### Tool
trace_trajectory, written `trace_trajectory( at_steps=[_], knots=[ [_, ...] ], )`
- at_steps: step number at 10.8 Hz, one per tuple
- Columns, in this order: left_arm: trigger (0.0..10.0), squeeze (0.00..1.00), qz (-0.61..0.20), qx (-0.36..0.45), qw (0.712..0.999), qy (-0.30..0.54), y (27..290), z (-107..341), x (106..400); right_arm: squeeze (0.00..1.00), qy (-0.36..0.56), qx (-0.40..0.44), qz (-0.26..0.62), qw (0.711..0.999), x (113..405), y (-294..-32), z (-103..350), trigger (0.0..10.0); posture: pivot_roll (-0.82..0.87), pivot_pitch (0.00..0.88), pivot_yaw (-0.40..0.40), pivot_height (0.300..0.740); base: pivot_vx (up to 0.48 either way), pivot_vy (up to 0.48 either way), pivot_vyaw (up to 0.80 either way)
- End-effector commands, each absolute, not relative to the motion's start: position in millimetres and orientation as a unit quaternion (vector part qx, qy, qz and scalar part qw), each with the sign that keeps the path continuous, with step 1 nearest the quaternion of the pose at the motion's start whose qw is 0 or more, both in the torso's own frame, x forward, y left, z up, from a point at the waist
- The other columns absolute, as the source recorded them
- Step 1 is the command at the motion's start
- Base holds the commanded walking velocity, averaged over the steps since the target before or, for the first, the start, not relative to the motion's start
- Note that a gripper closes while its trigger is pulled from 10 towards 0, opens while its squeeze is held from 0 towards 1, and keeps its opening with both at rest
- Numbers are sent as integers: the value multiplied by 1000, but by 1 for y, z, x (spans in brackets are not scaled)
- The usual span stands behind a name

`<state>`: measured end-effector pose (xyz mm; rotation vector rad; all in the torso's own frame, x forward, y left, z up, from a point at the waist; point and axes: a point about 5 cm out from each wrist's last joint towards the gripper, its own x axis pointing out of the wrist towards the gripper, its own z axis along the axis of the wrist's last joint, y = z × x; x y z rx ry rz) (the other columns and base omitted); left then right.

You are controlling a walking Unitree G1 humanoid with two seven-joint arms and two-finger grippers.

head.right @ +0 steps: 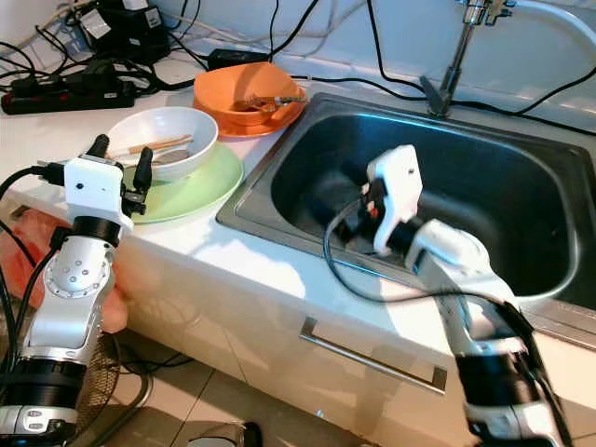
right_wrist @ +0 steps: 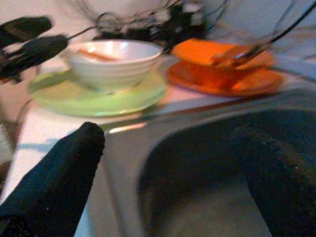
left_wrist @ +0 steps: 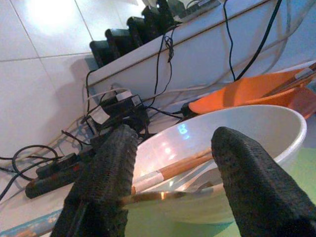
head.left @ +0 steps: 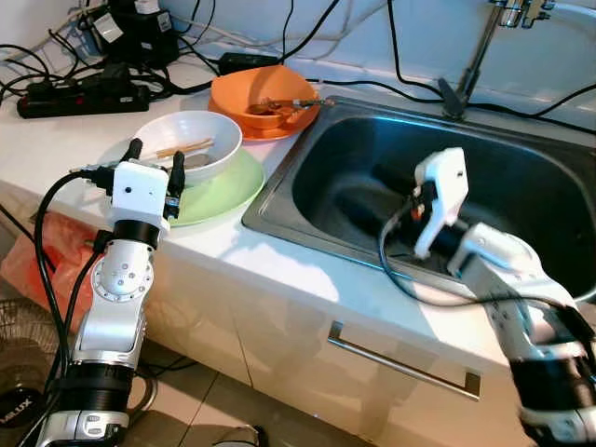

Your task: Kitchen organization

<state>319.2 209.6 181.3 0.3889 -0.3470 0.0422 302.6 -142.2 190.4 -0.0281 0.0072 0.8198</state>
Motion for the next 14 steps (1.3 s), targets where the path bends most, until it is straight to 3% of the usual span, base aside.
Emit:
trace_trajectory(
  at_steps=[1, 8, 14],
  knots=[
    [0, 0, 17, 189, 965, -180, 211, 186, 322, 0, 11, -14, 428, 904, 295, -140, 192, 10000, 41, 61, 32, 740, 0, 0, 0],
    [0, 0, 10, 191, 962, -194, 210, 190, 325, 0, 37, -15, 473, 880, 283, -138, 190, 10000, 35, 62, 32, 740, 0, 0, 0],
    [0, 0, -3, 192, 958, -211, 207, 195, 328, 0, 33, -19, 467, 883, 283, -138, 191, 10000, 31, 63, 37, 740, 0, 0, 0]
  ],
)
